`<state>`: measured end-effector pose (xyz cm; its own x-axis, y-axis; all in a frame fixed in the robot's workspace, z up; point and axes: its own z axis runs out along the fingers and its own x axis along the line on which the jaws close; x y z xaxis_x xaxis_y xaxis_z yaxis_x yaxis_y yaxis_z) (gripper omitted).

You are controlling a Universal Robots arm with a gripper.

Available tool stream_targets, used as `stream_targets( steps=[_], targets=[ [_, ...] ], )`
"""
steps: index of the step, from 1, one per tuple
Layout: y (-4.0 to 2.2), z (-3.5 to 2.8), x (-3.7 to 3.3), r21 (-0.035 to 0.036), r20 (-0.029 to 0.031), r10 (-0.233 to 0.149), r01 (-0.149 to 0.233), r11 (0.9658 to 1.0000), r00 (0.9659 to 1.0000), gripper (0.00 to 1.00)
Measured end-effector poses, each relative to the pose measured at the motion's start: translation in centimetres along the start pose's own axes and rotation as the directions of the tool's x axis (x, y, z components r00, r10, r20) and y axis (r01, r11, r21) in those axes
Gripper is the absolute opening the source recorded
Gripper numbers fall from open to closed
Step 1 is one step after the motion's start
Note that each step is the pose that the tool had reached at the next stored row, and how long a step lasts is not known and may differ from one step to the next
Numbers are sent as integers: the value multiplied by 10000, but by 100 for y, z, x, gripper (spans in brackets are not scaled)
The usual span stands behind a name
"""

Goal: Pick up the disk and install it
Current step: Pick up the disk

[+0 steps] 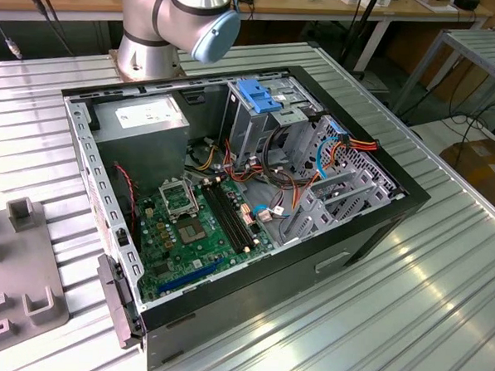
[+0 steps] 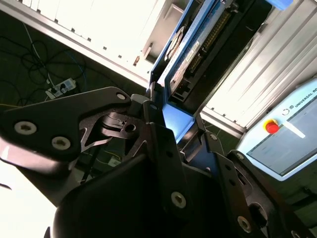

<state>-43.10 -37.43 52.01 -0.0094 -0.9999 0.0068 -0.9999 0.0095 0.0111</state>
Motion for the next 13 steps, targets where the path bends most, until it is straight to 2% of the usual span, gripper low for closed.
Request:
stream_targets(
  steps=[13],
  targets=[
    [-138, -2, -1, -1, 0, 0, 0, 10000, 10000, 37]
  ],
)
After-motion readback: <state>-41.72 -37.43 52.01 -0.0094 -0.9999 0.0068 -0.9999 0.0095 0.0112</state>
